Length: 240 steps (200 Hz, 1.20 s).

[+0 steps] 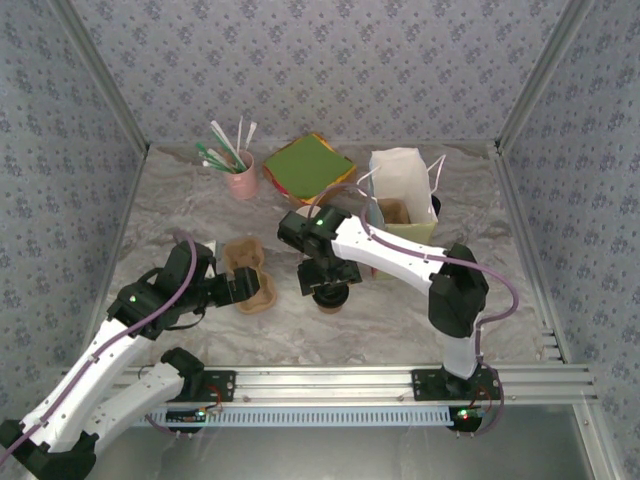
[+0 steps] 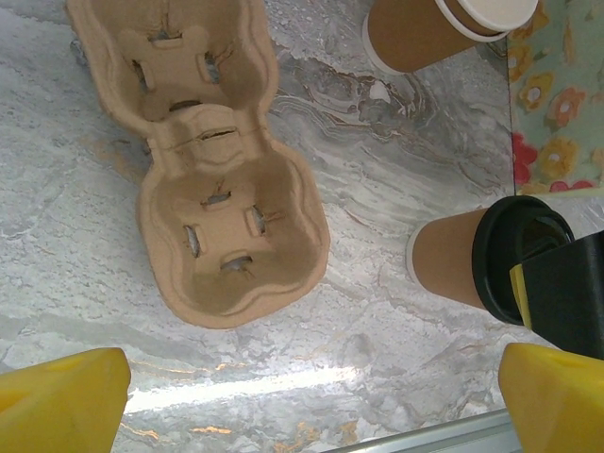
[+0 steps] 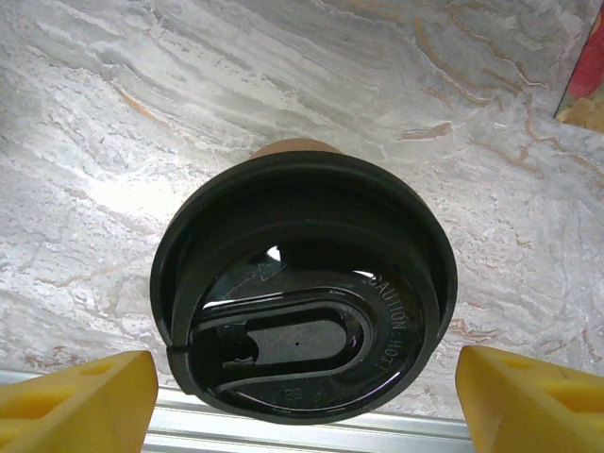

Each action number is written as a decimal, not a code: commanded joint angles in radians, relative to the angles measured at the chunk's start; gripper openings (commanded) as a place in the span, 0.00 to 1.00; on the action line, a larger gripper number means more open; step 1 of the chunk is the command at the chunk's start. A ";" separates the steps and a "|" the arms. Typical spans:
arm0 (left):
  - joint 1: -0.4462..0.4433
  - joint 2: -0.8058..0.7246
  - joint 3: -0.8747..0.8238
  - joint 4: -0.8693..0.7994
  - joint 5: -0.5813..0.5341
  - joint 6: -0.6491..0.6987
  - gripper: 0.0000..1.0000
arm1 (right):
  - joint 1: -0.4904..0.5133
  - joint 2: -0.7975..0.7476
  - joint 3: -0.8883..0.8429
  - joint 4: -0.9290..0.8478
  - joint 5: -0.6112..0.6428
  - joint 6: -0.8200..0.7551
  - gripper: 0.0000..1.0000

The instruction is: Pack the takeout coffee

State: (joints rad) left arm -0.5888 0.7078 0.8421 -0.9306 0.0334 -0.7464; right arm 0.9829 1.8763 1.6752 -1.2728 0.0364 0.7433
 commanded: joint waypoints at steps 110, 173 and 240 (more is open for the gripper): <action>0.007 -0.006 -0.001 0.012 0.014 -0.010 1.00 | -0.023 -0.045 -0.069 0.038 -0.020 -0.008 0.79; 0.007 -0.004 -0.003 0.013 0.016 -0.007 1.00 | -0.025 -0.044 -0.080 0.044 -0.027 -0.007 0.77; 0.006 -0.004 -0.003 0.016 0.017 -0.008 1.00 | -0.025 -0.040 -0.085 0.051 -0.025 -0.005 0.77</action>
State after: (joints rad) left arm -0.5888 0.7078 0.8421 -0.9306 0.0372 -0.7464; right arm 0.9630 1.8534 1.6054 -1.2118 0.0174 0.7433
